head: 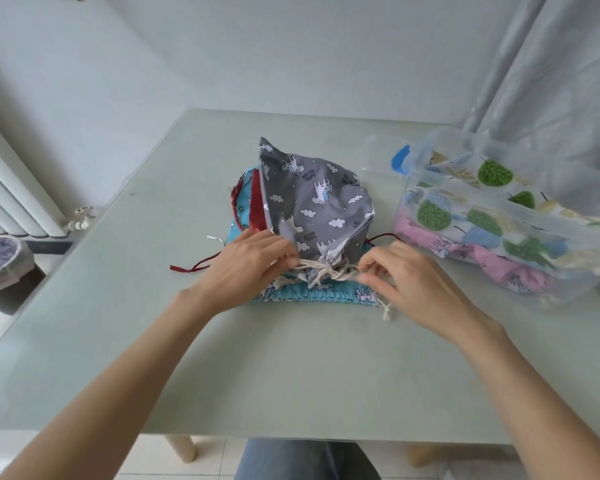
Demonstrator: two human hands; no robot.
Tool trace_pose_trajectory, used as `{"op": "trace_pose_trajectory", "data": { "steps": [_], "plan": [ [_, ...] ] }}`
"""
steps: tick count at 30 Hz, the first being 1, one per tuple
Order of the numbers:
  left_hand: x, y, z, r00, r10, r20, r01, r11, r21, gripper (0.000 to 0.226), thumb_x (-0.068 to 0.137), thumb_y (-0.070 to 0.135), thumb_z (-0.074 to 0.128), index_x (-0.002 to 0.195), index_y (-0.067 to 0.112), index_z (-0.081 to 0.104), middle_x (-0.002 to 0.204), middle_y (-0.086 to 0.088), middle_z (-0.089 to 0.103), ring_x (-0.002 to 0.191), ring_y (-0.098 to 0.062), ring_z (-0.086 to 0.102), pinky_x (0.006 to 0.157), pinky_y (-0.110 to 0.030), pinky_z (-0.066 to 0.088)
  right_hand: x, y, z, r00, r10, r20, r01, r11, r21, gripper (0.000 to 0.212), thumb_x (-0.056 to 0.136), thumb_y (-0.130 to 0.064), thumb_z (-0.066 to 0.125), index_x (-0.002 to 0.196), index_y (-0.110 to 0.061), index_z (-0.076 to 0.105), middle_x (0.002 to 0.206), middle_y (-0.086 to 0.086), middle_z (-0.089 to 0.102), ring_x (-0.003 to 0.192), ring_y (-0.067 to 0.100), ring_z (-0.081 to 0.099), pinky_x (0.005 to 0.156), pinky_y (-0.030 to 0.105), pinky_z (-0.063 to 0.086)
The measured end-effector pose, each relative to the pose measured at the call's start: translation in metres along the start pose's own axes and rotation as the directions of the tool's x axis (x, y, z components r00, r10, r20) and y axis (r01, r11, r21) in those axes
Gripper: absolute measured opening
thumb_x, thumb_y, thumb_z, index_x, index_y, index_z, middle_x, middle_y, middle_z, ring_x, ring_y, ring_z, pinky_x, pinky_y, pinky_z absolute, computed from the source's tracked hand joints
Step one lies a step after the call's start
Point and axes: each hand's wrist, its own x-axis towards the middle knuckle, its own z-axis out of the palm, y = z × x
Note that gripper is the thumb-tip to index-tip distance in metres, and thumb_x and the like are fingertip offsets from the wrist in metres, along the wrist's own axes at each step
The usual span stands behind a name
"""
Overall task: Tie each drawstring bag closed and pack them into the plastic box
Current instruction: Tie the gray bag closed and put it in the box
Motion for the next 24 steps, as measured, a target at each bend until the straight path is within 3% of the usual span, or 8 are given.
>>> {"op": "trace_pose_trajectory", "data": {
  "steps": [4, 8, 11, 14, 16, 18, 20, 24],
  "plan": [
    [0.001, -0.004, -0.021, 0.948, -0.319, -0.013, 0.289, 0.873, -0.393, 0.051, 0.094, 0.053, 0.025, 0.126, 0.021, 0.051, 0.114, 0.010, 0.058, 0.103, -0.003, 0.053, 0.088, -0.018, 0.040, 0.008, 0.000, -0.015, 0.996, -0.072, 0.043, 0.072, 0.997, 0.005, 0.058, 0.077, -0.046, 0.069, 0.128, -0.029, 0.047, 0.133, -0.011, 0.045, 0.126, 0.012, 0.037, 0.105, 0.025, 0.027],
    [0.024, -0.030, -0.034, 0.818, -0.568, -0.091, 0.451, 0.733, -0.509, 0.035, 0.097, 0.034, 0.044, 0.130, 0.020, 0.046, 0.113, 0.007, 0.060, 0.100, -0.005, 0.055, 0.087, -0.020, 0.043, 0.033, -0.019, 0.009, 0.943, -0.180, 0.279, 0.198, 0.979, -0.037, 0.077, 0.071, -0.050, 0.072, 0.138, -0.039, 0.036, 0.141, -0.013, 0.040, 0.135, 0.006, 0.024, 0.115, 0.028, 0.011],
    [0.042, -0.064, -0.031, 0.660, -0.750, 0.040, 0.625, 0.520, -0.582, 0.047, 0.093, 0.035, 0.053, 0.135, 0.019, 0.040, 0.124, -0.002, 0.057, 0.102, -0.014, 0.056, 0.089, -0.030, 0.045, 0.060, -0.020, 0.015, 0.964, -0.093, 0.250, 0.067, 0.992, 0.110, 0.047, 0.079, -0.040, 0.070, 0.122, -0.040, 0.053, 0.104, -0.012, 0.062, 0.096, 0.003, 0.048, 0.095, 0.028, 0.039],
    [0.063, -0.087, -0.024, 0.572, -0.806, 0.154, 0.708, 0.390, -0.589, 0.059, 0.089, 0.045, 0.055, 0.137, 0.017, 0.037, 0.133, -0.007, 0.052, 0.110, -0.021, 0.055, 0.094, -0.035, 0.046, 0.103, -0.011, 0.011, 0.996, 0.080, 0.029, -0.085, 0.945, 0.316, 0.024, 0.084, -0.024, 0.067, 0.108, -0.028, 0.064, 0.084, -0.020, 0.060, 0.069, -0.007, 0.050, 0.064, 0.018, 0.037],
    [0.080, -0.094, -0.021, 0.560, -0.803, 0.204, 0.725, 0.356, -0.589, 0.066, 0.087, 0.052, 0.054, 0.140, 0.017, 0.034, 0.136, -0.006, 0.051, 0.113, -0.020, 0.054, 0.097, -0.035, 0.045, 0.141, -0.001, 0.015, 0.981, 0.172, -0.087, -0.136, 0.938, 0.319, 0.020, 0.086, -0.020, 0.065, 0.106, -0.022, 0.064, 0.082, -0.017, 0.060, 0.067, -0.007, 0.052, 0.061, 0.017, 0.034],
    [0.093, -0.093, -0.016, 0.573, -0.773, 0.273, 0.724, 0.320, -0.611, 0.075, 0.084, 0.057, 0.055, 0.142, 0.017, 0.030, 0.137, -0.005, 0.050, 0.110, -0.016, 0.052, 0.095, -0.030, 0.042, 0.177, 0.015, 0.023, 0.965, 0.242, -0.099, -0.212, 0.946, 0.243, 0.017, 0.088, -0.019, 0.061, 0.105, -0.017, 0.063, 0.092, -0.005, 0.064, 0.083, 0.007, 0.057, 0.067, 0.023, 0.035],
    [0.098, -0.094, -0.008, 0.586, -0.765, 0.266, 0.745, 0.381, -0.547, 0.092, 0.074, 0.065, 0.063, 0.144, 0.017, 0.027, 0.139, -0.006, 0.047, 0.119, -0.020, 0.048, 0.099, -0.032, 0.039, 0.208, 0.032, 0.034, 0.966, 0.256, -0.045, -0.248, 0.958, 0.143, 0.015, 0.088, -0.018, 0.060, 0.102, -0.013, 0.063, 0.106, 0.006, 0.062, 0.101, 0.022, 0.053, 0.073, 0.025, 0.033],
    [0.098, -0.095, 0.004, 0.679, -0.731, 0.064, 0.730, 0.664, -0.162, 0.104, 0.064, 0.064, 0.072, 0.146, 0.020, 0.025, 0.138, -0.007, 0.044, 0.129, -0.029, 0.034, 0.104, -0.039, 0.032, 0.234, 0.048, 0.052, 0.954, 0.222, 0.200, -0.224, 0.974, -0.012, 0.021, 0.085, -0.019, 0.062, 0.105, -0.016, 0.056, 0.118, 0.010, 0.055, 0.111, 0.030, 0.049, 0.090, 0.040, 0.041]
  ]
}}
